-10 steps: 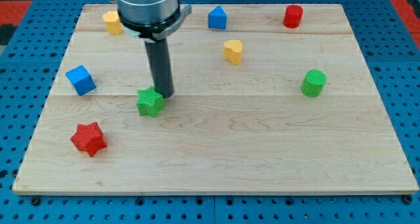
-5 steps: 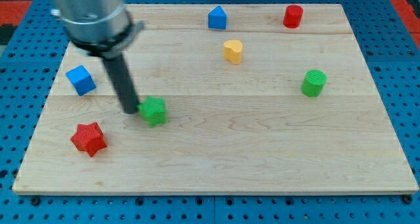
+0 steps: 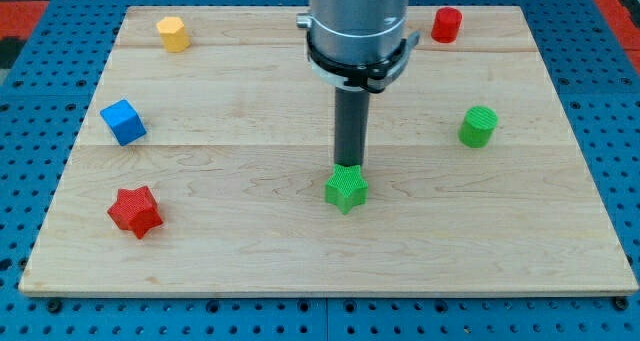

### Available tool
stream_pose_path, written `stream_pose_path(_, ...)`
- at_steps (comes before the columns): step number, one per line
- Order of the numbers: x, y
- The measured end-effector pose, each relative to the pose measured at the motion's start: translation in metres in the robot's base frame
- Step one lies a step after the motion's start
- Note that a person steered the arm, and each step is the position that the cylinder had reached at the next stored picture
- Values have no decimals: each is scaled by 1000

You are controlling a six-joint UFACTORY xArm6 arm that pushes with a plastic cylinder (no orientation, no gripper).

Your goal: Move the green star towards the bottom center of the board

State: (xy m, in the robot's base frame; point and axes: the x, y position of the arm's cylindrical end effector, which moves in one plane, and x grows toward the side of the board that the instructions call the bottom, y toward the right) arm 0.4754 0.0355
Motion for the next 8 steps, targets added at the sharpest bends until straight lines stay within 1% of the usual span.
stream_pose_path(1, 8, 37)
stream_pose_path(2, 24, 30)
stream_pose_path(3, 21, 4)
stream_pose_path(4, 2, -5)
stream_pose_path(5, 9, -37)
stream_pose_path(6, 31, -39)
stream_pose_path(7, 20, -25)
stream_pose_path(8, -36, -11)
